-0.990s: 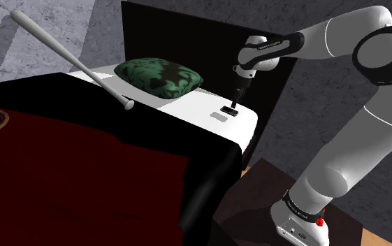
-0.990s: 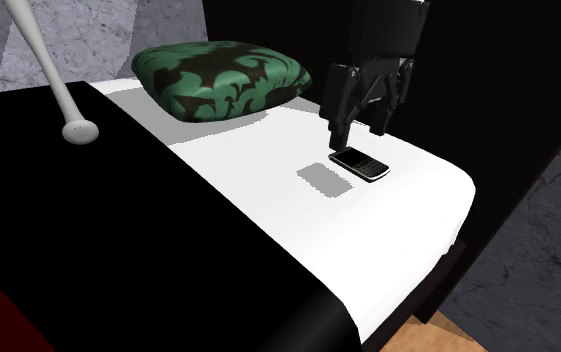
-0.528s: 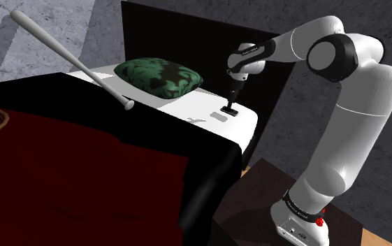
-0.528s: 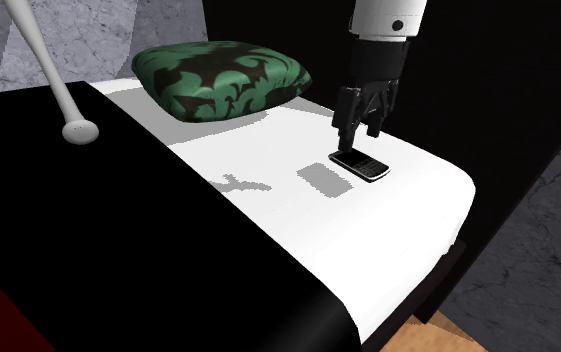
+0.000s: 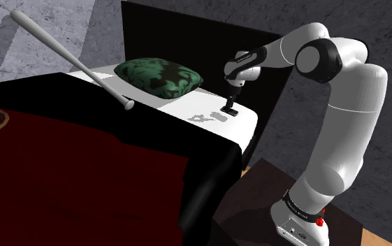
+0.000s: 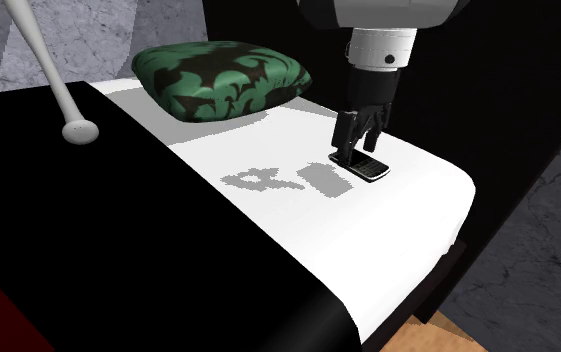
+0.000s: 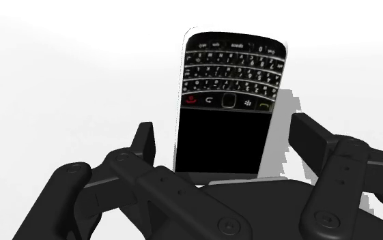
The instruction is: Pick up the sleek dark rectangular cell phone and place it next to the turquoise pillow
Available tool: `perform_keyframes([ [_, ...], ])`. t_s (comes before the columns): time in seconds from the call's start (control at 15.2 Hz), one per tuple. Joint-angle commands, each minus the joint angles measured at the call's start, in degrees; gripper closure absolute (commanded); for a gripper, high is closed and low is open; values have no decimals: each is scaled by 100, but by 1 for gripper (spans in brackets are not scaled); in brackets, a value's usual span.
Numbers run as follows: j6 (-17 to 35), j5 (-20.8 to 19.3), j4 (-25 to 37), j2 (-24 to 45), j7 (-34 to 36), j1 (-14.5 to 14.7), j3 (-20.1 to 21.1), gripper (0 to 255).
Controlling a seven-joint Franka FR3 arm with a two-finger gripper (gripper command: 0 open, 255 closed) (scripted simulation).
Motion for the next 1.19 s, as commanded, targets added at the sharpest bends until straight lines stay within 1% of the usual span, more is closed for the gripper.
perform_keyframes([
  [0.0,82,21,-38,44,4,7,14,0],
  [0.46,82,21,-37,45,3,7,14,0],
  [0.53,82,21,-37,45,3,7,14,255],
  [1.12,82,21,-37,45,3,7,14,255],
])
